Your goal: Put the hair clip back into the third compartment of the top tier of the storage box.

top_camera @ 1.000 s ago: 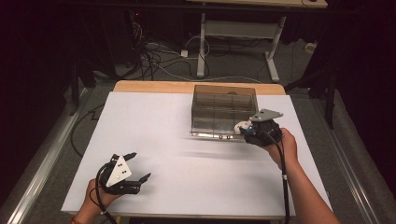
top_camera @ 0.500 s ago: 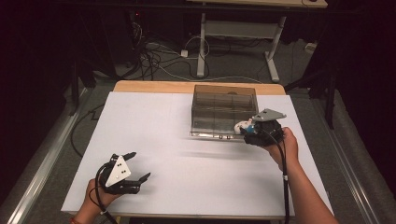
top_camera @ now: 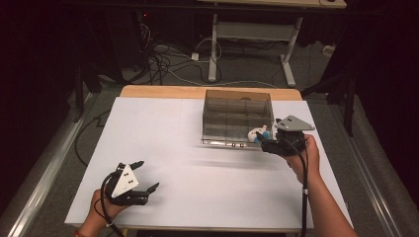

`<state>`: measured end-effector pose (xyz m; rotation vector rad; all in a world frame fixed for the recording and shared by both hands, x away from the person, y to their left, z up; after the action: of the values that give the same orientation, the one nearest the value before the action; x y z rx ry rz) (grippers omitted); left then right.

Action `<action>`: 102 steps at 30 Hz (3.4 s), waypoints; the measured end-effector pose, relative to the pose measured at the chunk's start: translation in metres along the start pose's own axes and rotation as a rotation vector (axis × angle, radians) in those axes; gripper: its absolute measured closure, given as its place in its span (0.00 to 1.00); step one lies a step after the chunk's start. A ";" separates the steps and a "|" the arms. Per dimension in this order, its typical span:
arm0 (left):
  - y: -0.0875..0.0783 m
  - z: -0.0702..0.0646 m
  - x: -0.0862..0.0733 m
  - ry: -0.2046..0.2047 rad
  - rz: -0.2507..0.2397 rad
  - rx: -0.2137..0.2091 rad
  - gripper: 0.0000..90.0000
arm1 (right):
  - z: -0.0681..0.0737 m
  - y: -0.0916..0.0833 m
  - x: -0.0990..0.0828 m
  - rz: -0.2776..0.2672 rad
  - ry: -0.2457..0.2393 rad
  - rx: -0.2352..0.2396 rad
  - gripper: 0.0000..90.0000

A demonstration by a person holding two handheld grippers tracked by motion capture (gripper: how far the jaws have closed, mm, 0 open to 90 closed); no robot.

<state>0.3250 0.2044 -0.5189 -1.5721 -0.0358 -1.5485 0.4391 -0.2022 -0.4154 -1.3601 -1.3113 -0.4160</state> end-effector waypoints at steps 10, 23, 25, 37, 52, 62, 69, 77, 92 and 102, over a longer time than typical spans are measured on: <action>0.000 -0.001 0.000 0.001 0.000 -0.001 0.17 | 0.000 -0.008 0.004 -0.065 0.018 -0.013 0.18; 0.000 -0.001 0.000 0.002 -0.001 -0.003 0.17 | 0.006 -0.017 0.004 -0.132 0.016 0.004 0.18; 0.000 -0.001 0.000 0.002 -0.001 -0.005 0.17 | 0.007 -0.019 0.004 -0.143 0.013 0.000 0.18; 0.000 -0.001 0.001 0.002 -0.004 -0.005 0.17 | 0.010 -0.030 0.004 -0.192 0.018 0.008 0.18; 0.000 -0.003 0.001 0.008 -0.001 -0.008 0.17 | 0.012 -0.045 0.001 -0.219 0.012 0.017 0.18; 0.001 -0.004 0.003 0.007 -0.005 -0.012 0.17 | 0.012 -0.053 -0.003 -0.226 -0.017 0.010 0.18; 0.001 -0.005 0.003 0.013 -0.005 -0.013 0.17 | 0.012 -0.059 -0.007 -0.226 -0.039 0.002 0.18; 0.000 -0.005 0.004 0.020 -0.004 -0.012 0.17 | 0.014 -0.065 -0.010 -0.227 -0.063 0.001 0.18; 0.001 -0.006 0.004 0.021 -0.005 -0.015 0.17 | 0.014 -0.078 -0.020 -0.225 -0.080 0.007 0.18; 0.002 -0.007 0.005 0.022 -0.006 -0.022 0.17 | 0.011 -0.085 -0.028 -0.219 -0.088 0.006 0.18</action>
<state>0.3215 0.1963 -0.5175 -1.5727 -0.0115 -1.5761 0.3540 -0.2274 -0.4031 -1.2457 -1.5401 -0.5056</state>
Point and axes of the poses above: each handheld gripper's, and its own axes: y roughly forward along the jaws, x roughly out of its top, z roughly to its left, the point moved 6 cm from there along y, roughly forward along the jaws, and after that the axes turned 5 degrees about -x, right-handed, at the moved point
